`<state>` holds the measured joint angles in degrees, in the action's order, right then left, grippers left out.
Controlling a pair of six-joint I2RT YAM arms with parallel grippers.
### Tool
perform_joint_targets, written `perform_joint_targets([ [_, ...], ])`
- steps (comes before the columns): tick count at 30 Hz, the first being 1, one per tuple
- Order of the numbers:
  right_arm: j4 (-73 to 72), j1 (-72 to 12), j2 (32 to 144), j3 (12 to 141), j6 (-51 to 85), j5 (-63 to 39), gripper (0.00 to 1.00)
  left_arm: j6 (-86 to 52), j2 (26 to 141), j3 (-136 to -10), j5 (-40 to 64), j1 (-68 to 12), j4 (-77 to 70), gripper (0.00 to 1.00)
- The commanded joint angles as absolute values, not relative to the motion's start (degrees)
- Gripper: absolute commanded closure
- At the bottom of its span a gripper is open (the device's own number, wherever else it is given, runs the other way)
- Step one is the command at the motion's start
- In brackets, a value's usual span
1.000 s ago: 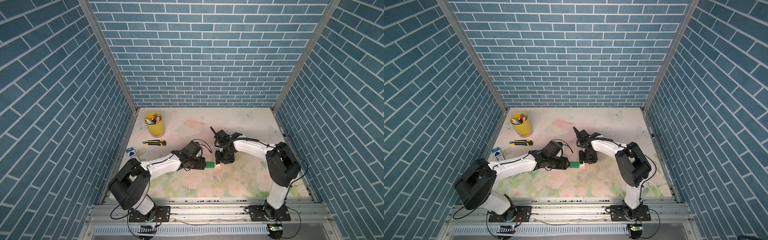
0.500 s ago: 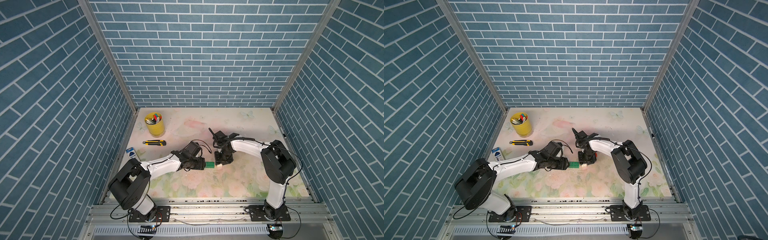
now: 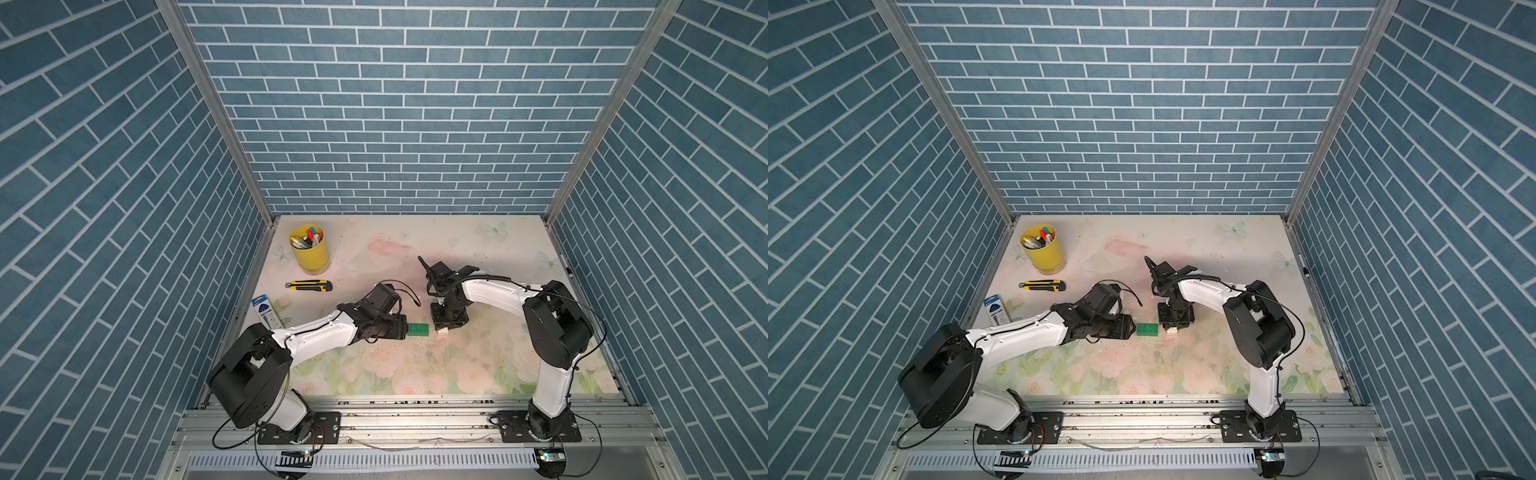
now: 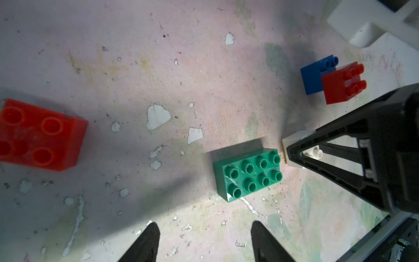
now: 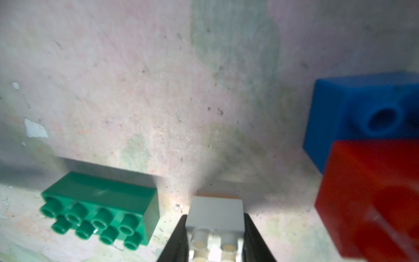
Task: Assemble the letter y with lego
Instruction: Pick up the lego brick from the center of the board, then assemble the lego brick with the lego brick.
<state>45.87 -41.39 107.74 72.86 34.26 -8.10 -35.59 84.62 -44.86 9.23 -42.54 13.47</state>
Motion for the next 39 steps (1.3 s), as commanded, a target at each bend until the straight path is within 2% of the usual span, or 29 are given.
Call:
perform_joint_targets([
  [1, 47.68, -42.00, 105.21, 75.60, 36.25, -8.88, 0.71, -36.10, 83.28, -43.13, 7.82, -41.76, 15.29, 0.33],
  [15, 47.98, -44.19, 108.27, 79.77, 39.40, -11.46, 0.72, -35.72, 79.27, -38.15, 9.18, -39.06, 14.06, 0.33],
  [39, 49.60, -46.04, 112.14, 79.84, 43.81, -9.90, 0.73, -35.63, 77.10, -34.59, 9.36, -38.78, 12.17, 0.33],
])
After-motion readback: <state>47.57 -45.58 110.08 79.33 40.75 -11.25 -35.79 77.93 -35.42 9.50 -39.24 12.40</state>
